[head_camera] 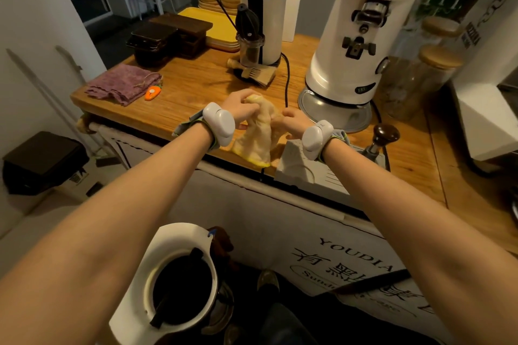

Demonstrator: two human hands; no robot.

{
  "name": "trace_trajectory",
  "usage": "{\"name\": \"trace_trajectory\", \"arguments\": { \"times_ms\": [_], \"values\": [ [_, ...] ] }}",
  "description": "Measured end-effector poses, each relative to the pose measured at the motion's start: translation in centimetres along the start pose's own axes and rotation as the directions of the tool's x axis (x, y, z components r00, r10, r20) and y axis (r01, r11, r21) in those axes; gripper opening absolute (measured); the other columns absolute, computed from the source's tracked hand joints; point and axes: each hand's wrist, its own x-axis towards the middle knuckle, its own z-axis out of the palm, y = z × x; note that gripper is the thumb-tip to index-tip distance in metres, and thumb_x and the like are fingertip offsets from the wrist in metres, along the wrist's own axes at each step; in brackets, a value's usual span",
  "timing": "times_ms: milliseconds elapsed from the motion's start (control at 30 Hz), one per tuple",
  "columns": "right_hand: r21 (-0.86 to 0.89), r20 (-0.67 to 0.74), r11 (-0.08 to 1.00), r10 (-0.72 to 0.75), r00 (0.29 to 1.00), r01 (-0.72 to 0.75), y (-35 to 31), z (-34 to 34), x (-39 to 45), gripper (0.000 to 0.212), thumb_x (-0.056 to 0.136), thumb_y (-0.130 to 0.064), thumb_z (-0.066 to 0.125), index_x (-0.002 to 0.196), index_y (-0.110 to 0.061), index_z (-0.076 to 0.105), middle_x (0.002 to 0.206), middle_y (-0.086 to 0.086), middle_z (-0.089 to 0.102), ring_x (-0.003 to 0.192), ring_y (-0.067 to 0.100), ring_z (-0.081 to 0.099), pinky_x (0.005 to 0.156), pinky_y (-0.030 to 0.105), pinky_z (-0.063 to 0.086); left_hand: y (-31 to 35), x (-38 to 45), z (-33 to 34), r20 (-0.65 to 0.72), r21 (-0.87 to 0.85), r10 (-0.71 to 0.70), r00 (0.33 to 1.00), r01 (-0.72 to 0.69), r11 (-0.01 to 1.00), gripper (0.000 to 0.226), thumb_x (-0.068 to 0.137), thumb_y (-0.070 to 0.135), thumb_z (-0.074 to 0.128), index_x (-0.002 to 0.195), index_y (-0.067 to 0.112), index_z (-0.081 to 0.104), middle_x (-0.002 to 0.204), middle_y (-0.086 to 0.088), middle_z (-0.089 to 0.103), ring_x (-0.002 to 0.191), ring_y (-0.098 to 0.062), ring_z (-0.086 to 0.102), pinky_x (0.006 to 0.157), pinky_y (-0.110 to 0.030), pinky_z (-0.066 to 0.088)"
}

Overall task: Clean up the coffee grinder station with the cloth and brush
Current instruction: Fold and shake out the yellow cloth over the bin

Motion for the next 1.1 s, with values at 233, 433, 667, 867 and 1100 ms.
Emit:
{"name": "trace_trajectory", "arguments": {
  "times_ms": [233,433,667,867,1100],
  "values": [
    [0.033,0.054,0.987,-0.158,0.986,0.157,-1.4,0.6,0.0,0.048,0.088,-0.012,0.060,0.133,-0.014,0.046,0.115,0.009,0.056,0.100,0.018,0.054,0.073,0.021,0.048,-0.4,-0.2,-0.2,0.004,-0.089,-0.040,0.999,0.040,0.995,0.025,0.085,0.006,0.049,0.088,0.025,0.065,0.088,0.004,0.059,0.085,-0.013,0.055,0.068,-0.027,0.048],
    [0.018,-0.008,0.990,-0.138,0.990,0.138,-1.9,1.0,-0.2,0.030,0.089,-0.013,0.061,0.116,-0.001,0.059,0.102,0.010,0.057,0.093,0.019,0.053,0.065,0.018,0.045,-0.5,-0.7,-0.4,-0.002,0.002,-0.041,0.999,0.041,0.999,0.052,0.083,0.006,0.060,0.131,0.013,0.044,0.125,-0.012,0.049,0.103,-0.025,0.053,0.081,-0.036,0.054],
    [0.034,-0.043,0.989,-0.141,0.989,0.142,-1.7,1.3,-0.3,0.018,0.089,-0.020,0.061,0.098,-0.011,0.047,0.097,0.008,0.053,0.086,0.016,0.050,0.068,0.019,0.044,-1.2,-0.7,-1.2,0.023,0.021,-0.014,1.000,0.014,1.000,0.058,0.080,0.012,0.071,0.133,0.013,0.049,0.132,-0.013,0.052,0.120,-0.029,0.052,0.089,-0.039,0.053],
    [0.040,-0.078,0.997,-0.061,0.995,0.064,-1.9,1.7,0.1,0.030,0.087,-0.025,0.063,0.106,-0.011,0.046,0.085,0.002,0.052,0.077,0.012,0.051,0.057,0.015,0.040,-1.3,-0.3,-1.8,-0.129,0.228,0.055,0.990,-0.024,0.973,0.039,0.077,0.020,0.074,0.111,0.005,0.063,0.115,-0.016,0.065,0.110,-0.031,0.059,0.096,-0.045,0.049],
    [0.046,0.006,0.995,-0.093,0.996,0.092,-2.0,1.9,0.6,0.065,0.087,-0.036,0.063,0.142,-0.023,0.031,0.130,0.013,0.049,0.106,0.021,0.051,0.077,0.025,0.048,-1.7,-0.4,-2.1,-0.203,0.232,0.140,0.969,-0.092,0.968,0.035,0.081,0.035,0.068,0.103,0.009,0.065,0.101,-0.010,0.066,0.091,-0.021,0.057,0.074,-0.027,0.040]
  ]
}}
